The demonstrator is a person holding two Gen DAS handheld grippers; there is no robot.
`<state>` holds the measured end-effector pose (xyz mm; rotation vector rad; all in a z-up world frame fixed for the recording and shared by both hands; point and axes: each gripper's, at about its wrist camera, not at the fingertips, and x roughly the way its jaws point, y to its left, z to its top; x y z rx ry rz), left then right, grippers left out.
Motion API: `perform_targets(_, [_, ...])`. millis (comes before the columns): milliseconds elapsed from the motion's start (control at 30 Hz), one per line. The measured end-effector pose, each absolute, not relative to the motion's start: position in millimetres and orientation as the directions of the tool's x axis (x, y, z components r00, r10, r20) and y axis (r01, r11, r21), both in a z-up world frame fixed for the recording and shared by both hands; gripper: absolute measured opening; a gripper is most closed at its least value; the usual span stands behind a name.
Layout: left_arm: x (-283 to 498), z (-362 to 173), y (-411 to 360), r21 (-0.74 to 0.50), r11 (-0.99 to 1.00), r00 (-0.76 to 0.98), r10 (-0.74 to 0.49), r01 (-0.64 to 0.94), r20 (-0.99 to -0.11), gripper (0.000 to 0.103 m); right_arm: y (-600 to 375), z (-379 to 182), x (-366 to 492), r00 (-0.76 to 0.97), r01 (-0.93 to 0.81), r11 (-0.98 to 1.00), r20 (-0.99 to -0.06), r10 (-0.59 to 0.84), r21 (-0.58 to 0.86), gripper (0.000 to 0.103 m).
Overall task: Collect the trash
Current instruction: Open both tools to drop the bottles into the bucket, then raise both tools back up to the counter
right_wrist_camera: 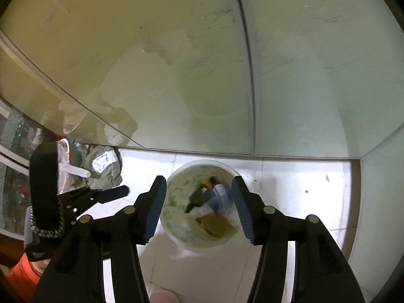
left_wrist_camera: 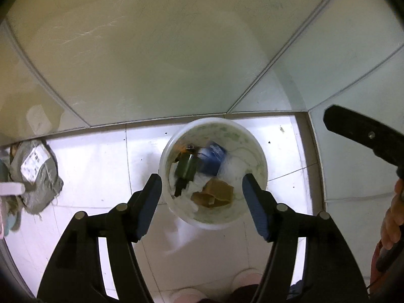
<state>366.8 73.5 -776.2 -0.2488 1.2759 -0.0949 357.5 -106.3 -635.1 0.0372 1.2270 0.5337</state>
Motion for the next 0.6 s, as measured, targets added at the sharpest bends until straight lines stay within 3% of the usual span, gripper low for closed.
perform_targets(267, [351, -667, 74, -0.229, 0.969, 0.315, -0.188, -0.097, -0.93, 0.065, -118, -567, 348, 0.195, -0.321, 0.9, -0.909, 0.367, 0.294, 0.05])
perform_targets(600, [333, -449, 68, -0.211, 0.973, 0.385, -0.162, -0.089, -0.909, 0.065, -123, -356, 336, 0.259, -0.345, 0.896, -0.89, 0.377, 0.279, 0.05])
